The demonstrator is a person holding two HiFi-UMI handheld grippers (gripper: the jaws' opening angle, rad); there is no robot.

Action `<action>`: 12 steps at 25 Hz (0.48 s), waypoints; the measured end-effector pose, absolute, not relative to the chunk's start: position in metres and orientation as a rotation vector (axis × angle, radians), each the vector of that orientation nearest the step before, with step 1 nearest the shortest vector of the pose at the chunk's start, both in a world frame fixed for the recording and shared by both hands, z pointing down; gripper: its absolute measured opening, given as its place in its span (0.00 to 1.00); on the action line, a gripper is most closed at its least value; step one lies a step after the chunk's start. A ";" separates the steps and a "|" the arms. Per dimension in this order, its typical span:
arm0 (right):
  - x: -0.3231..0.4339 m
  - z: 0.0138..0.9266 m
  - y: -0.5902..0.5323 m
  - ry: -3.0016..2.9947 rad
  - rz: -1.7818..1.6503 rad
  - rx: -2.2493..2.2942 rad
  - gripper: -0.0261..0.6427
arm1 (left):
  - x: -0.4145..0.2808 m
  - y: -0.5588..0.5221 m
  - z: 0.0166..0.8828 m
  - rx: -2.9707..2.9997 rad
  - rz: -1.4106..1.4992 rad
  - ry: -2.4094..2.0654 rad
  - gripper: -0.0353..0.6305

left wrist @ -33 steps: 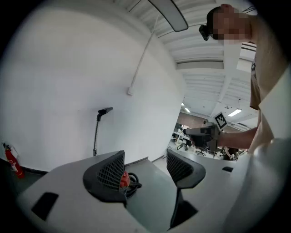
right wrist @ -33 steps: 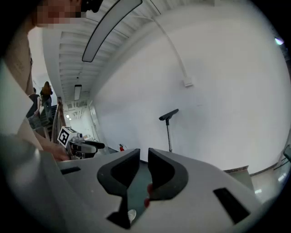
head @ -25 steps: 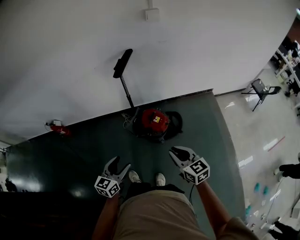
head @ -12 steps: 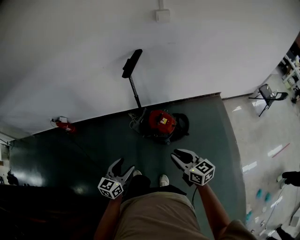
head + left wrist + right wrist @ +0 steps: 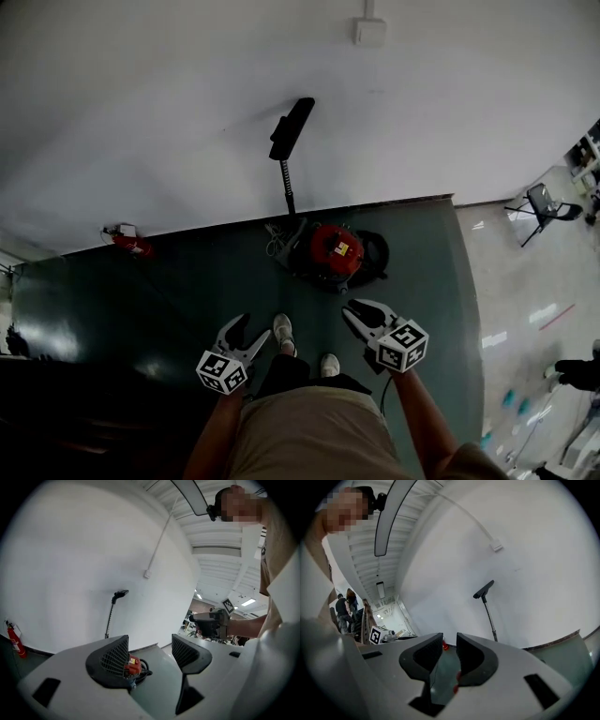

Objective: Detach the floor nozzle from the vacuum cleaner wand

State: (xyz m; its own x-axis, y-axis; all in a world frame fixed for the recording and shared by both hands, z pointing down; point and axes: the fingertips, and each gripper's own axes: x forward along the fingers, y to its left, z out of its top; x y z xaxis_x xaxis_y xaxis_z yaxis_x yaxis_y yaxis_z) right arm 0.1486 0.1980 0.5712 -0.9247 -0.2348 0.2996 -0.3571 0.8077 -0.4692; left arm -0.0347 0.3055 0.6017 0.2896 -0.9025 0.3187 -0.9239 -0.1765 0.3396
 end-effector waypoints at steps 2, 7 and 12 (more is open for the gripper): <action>0.124 0.564 0.189 -2.764 0.759 0.454 0.16 | -0.058 0.292 0.600 2.103 0.039 -1.632 0.50; 0.072 0.542 0.149 -2.766 0.680 0.485 0.16 | -0.111 0.248 0.597 2.150 0.027 -1.602 0.50; 0.030 0.529 0.115 -2.751 0.653 0.557 0.16 | -0.160 0.210 0.585 2.208 0.004 -1.575 0.50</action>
